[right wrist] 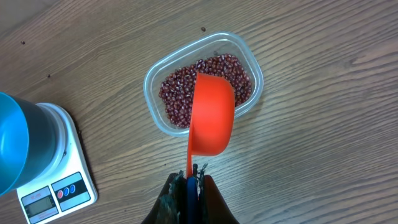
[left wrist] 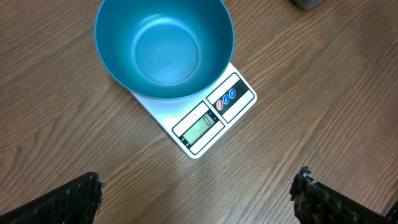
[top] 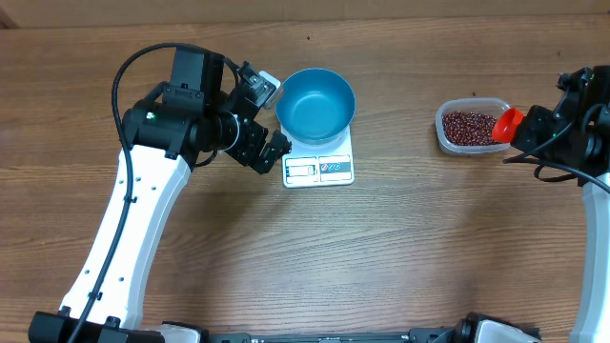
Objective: Scoop item into bowl and weigh 150g on scale
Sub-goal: 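Withdraw the left gripper from the scale to the left, then lower the red scoop with the right gripper into the red beans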
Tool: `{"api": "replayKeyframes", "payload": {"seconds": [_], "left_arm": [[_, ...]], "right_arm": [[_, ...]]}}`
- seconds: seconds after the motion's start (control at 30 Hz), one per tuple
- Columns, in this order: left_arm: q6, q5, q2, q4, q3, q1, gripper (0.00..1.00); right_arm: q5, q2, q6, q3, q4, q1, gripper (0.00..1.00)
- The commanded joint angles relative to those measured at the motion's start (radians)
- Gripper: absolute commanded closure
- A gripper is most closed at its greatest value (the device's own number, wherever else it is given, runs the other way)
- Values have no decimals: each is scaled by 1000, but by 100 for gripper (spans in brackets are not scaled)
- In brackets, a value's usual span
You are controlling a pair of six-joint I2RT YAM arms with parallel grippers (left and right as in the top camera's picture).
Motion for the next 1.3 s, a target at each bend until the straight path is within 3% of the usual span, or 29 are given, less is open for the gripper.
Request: {"api": "replayKeyframes", "payload": {"seconds": [0.0,0.47,0.67,0.87,1.03,1.27], "left_arm": [[22,3,-23,-3,-5,4,0],[22,-12,-23,-3,-5,4,0],[22,-12,-23,-3,-5,4,0],[22,-12,-23,-3,-5,4,1],[22,-12,-23,-3,-5,4,0],[22,-12,-23,-3,-5,4,0]], "right_arm": [[-2,4,-1,8,11,-6,96],[-88,8,-32,16,16,-6,97],[-84,116,-36,174,-83,-6,97],[-84,254,-127,372,-138,-6,97],[-65,325,-276,383,-137,-6,96],[47,428,-356,379,-144,-6,96]]}}
